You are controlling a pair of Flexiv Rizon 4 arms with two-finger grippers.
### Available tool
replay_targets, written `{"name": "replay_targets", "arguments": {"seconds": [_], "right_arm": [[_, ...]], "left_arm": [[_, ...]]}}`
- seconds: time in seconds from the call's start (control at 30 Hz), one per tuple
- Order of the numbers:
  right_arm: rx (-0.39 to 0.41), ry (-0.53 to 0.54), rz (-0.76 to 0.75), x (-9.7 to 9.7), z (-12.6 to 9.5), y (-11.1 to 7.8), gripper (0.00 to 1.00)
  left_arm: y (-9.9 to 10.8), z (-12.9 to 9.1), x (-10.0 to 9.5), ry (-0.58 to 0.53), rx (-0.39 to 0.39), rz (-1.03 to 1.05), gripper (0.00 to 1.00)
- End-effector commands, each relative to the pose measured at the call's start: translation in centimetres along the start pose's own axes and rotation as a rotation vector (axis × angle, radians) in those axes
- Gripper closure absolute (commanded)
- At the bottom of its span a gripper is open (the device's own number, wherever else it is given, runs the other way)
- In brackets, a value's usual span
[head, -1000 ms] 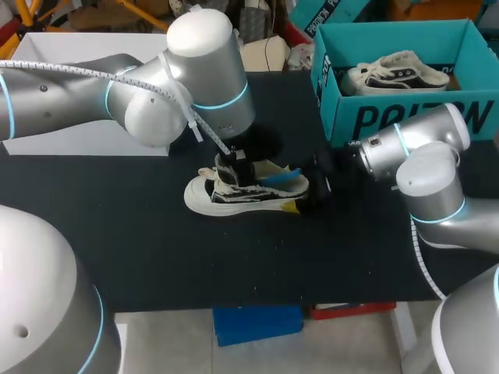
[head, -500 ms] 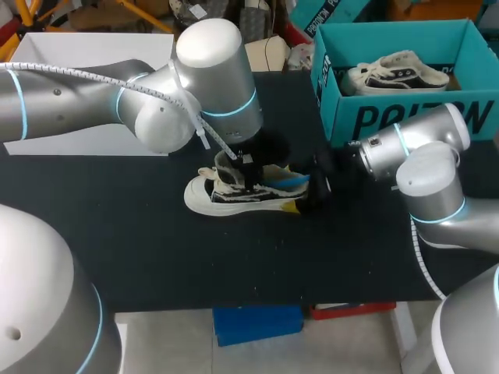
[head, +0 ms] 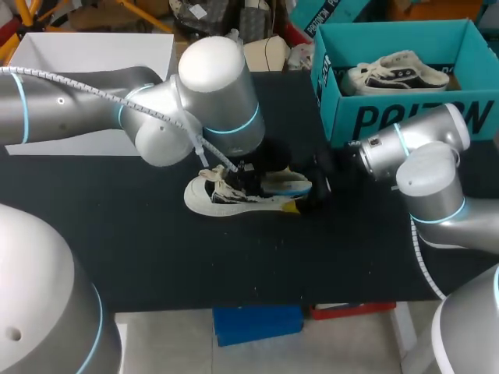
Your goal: Take the shoe out of the shoebox, open the shoe tongue, remove and reinsert the insole, then place the shoe into the shoebox
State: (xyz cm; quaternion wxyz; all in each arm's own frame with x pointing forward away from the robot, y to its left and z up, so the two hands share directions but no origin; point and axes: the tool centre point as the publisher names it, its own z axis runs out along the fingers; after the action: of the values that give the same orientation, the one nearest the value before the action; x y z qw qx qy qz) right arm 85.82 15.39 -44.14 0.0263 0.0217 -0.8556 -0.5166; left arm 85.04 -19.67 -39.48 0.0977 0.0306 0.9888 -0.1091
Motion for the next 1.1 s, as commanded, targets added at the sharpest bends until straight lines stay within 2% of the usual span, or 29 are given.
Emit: {"name": "replay_targets", "arguments": {"seconds": [0.03, 0.2, 0.37, 0.5, 0.7, 1.1], "right_arm": [[0.001, -0.001, 0.001, 0.1, 0.1, -0.3, 1.0], [0.001, -0.001, 0.001, 0.1, 0.1, -0.3, 1.0], [0.001, -0.001, 0.001, 0.1, 0.1, -0.3, 1.0], [0.001, -0.001, 0.001, 0.1, 0.1, -0.3, 1.0], [0.001, -0.001, 0.001, 0.1, 0.1, -0.3, 1.0], [0.001, -0.001, 0.001, 0.1, 0.1, -0.3, 1.0]], "left_arm": [[0.8, 0.0, 1.2, -0.074, 0.028, 0.02, 0.45], [0.7, 0.1, 0.9, -0.103, 0.07, 0.018, 0.51], [-0.2, 0.2, 0.6, -0.144, 0.124, -0.006, 0.43], [-1.6, 0.9, 1.2, -0.145, 0.141, 0.01, 0.49], [-2.8, 2.1, 1.6, -0.148, 0.141, 0.04, 0.51], [-4.9, 1.5, 0.8, -0.218, 0.189, 0.044, 0.59]]}}
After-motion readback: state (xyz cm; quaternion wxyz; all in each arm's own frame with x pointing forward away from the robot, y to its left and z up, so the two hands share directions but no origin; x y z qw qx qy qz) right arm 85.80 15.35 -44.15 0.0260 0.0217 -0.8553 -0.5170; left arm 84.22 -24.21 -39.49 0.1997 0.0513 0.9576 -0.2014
